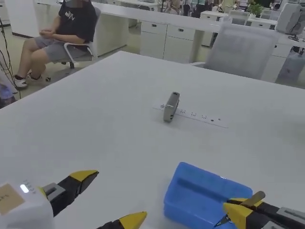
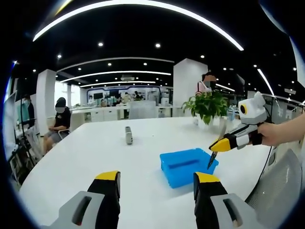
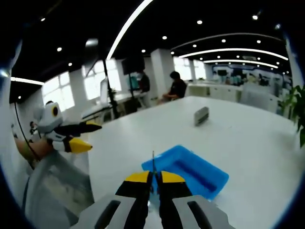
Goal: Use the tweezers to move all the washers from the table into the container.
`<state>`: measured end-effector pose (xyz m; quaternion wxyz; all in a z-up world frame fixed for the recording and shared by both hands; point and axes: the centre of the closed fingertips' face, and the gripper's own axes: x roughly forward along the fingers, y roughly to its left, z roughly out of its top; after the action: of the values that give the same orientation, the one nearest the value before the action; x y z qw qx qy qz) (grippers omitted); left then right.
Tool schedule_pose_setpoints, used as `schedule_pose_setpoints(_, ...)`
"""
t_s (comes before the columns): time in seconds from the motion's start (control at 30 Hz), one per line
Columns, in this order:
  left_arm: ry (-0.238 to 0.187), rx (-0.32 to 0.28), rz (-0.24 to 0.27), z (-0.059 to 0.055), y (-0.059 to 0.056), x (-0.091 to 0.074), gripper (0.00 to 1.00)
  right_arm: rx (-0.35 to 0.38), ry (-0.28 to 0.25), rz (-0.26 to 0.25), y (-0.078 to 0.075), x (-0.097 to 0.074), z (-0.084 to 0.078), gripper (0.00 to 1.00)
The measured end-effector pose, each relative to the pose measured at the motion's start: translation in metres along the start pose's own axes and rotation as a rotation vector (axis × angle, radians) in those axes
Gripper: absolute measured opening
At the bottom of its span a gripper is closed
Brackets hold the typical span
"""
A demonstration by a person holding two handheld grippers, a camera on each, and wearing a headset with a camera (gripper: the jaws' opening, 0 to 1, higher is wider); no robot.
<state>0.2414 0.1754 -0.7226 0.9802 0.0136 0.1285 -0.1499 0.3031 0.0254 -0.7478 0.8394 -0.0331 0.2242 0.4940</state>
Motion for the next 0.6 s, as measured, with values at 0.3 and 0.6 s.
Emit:
schedule_pose_setpoints(0.3, -0.014, -0.011, 0.010, 0.002, 0.003, -0.001, 0.62, 0.012, 0.014, 0.035, 0.011, 0.009, -0.006, 0.03)
schedule_pose_setpoints(0.6, -0.012, -0.009, 0.009, 0.002, 0.003, -0.001, 0.61, 0.014, 0.043, 0.054, 0.016, 0.012, -0.015, 0.03)
